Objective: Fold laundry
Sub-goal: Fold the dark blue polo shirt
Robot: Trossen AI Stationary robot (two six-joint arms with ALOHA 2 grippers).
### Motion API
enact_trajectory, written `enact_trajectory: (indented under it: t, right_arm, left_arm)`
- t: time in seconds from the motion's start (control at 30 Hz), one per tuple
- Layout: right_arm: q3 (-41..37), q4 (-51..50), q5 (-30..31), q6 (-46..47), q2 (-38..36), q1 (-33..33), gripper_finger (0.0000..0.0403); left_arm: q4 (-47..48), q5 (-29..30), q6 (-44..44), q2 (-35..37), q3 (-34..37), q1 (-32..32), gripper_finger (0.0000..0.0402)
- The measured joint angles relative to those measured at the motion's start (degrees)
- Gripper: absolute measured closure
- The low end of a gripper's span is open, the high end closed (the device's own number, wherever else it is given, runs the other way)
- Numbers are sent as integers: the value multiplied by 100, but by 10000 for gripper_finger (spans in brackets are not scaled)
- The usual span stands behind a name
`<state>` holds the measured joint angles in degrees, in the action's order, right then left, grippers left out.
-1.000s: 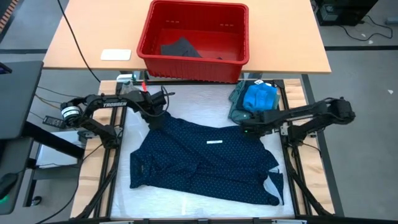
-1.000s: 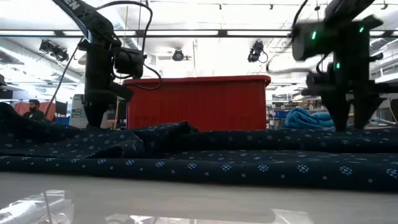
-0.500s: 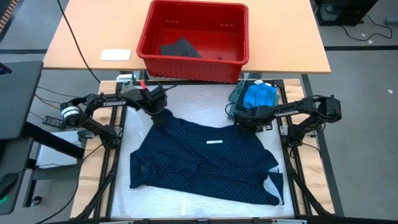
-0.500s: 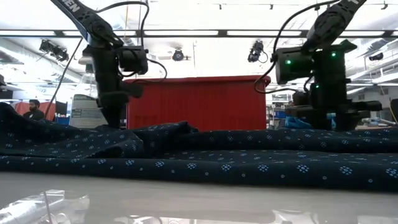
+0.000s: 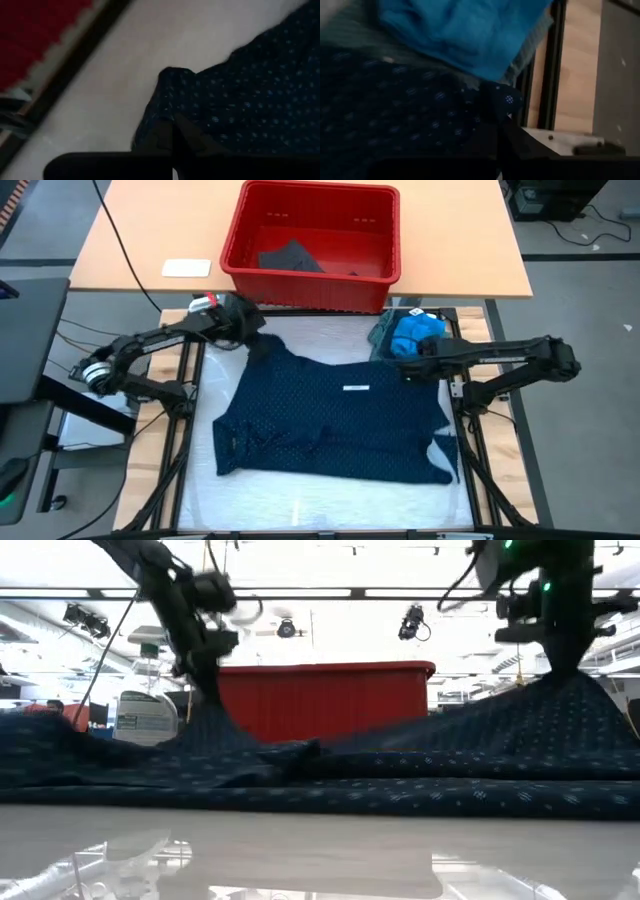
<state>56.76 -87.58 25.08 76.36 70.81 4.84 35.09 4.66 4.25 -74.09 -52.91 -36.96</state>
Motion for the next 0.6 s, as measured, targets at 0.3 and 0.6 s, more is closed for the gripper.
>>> enact_trajectory:
  t: [0.3, 0.6]
  right_arm:
    - [-128, -232, -70, 809, -238, -1410, 400]
    - [-202, 137, -1106, 1884, 304, -3608, 401]
  left_arm:
    - [808, -342, -462, 1287, -117, 598, 401]
    - [1638, -350, -1727, 1663, -111, 2509, 401]
